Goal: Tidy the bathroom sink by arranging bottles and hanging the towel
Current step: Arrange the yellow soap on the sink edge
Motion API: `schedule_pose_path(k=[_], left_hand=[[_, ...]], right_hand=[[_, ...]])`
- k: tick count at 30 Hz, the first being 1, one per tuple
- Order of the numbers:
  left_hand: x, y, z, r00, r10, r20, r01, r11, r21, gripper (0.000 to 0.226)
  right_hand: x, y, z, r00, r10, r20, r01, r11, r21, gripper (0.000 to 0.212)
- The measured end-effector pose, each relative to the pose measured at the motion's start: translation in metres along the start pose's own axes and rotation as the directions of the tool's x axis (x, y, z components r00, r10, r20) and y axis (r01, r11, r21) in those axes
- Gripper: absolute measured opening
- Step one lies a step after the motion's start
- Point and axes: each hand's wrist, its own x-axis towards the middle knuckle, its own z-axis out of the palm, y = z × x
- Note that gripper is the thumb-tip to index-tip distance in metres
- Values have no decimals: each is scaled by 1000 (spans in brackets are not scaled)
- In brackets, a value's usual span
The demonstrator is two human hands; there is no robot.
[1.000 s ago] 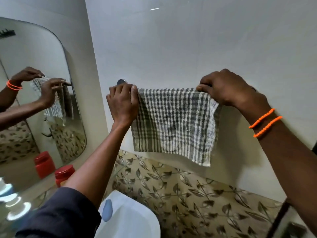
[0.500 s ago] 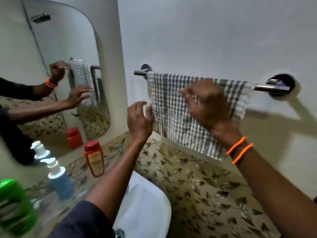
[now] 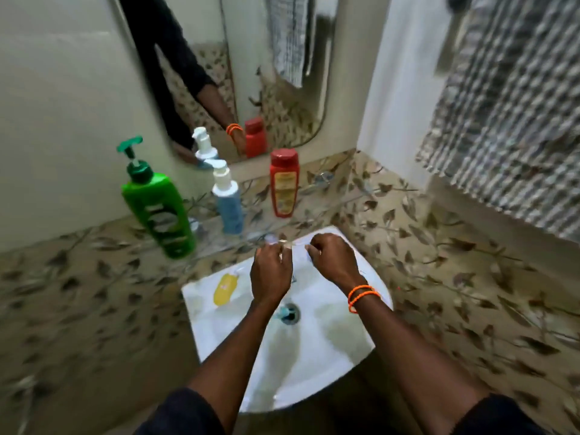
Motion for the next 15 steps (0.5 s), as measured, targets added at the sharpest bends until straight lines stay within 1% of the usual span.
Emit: schedule_pose_path(k=[2,4,5,8,11,13,15], left_hand=[[-11,-47,-12,998,-56,-5,56,989,136,16],[-18,-88,-24,994,-105,4,98,945,313,17],[-21,-103,-30,990,-142,15,124,911,393,22],[-20,-149,-41,970,-236,52,167,812,560,39],[-7,-180,-40,967,-224,126,101,783,613,46],[3,-195,-32,963,-206,176,52,779,625,51],[11,-205,-25,963,-206,176,61,796,602,52]], right_hand=[[-6,-12,45,994,-29,104,27,999,19,23],[-12,-25,83,979,-112,168,106,993,46,7],[-14,-30,100,969,-156,191,146,987,67,10],[-9,-49,156,912,-316,261,306,949,76,32],[1,-70,191,848,-430,310,428,900,78,48],[10,-77,207,814,-478,328,486,872,64,51],[18,-79,221,802,-486,347,503,863,46,50]])
